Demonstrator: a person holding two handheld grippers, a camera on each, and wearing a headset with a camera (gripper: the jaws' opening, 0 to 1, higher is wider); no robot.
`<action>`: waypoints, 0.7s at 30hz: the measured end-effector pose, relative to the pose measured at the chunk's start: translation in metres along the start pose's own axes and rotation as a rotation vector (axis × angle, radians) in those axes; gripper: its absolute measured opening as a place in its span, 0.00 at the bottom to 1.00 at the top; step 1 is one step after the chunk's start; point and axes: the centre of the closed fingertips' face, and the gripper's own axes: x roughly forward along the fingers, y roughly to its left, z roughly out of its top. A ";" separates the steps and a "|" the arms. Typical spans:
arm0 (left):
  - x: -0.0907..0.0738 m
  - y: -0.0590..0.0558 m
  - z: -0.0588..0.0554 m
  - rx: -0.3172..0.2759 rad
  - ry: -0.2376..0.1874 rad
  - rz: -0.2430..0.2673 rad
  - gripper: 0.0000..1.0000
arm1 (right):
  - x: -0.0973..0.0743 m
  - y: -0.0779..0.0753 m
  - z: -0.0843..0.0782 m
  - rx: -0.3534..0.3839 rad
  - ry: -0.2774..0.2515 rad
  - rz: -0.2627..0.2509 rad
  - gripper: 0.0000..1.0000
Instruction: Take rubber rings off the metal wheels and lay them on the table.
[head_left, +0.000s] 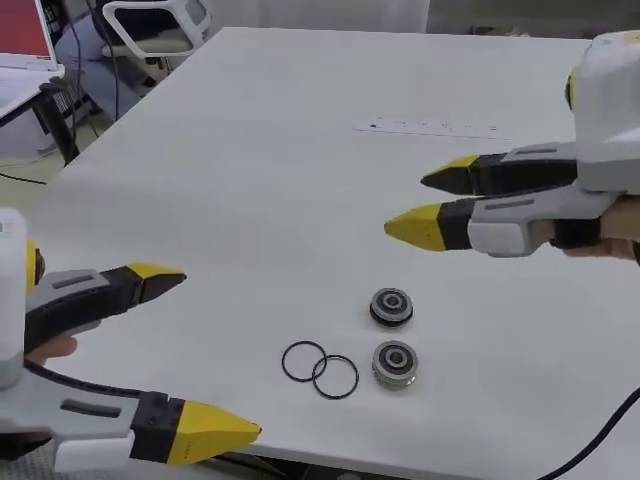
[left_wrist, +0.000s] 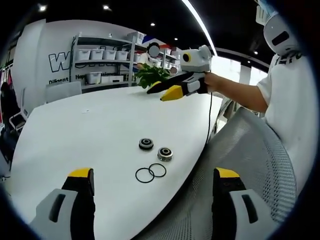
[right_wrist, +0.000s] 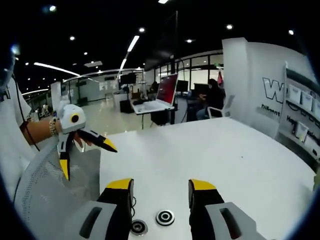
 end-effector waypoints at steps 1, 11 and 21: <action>0.000 0.000 0.000 0.015 0.002 0.000 0.97 | -0.001 -0.001 0.001 -0.012 -0.001 -0.001 0.43; -0.005 -0.007 0.022 0.046 -0.050 -0.042 0.99 | -0.002 -0.023 -0.001 0.012 -0.044 -0.014 0.45; -0.003 0.011 0.050 0.145 -0.026 -0.039 0.99 | 0.015 -0.032 -0.046 0.117 -0.048 -0.011 0.40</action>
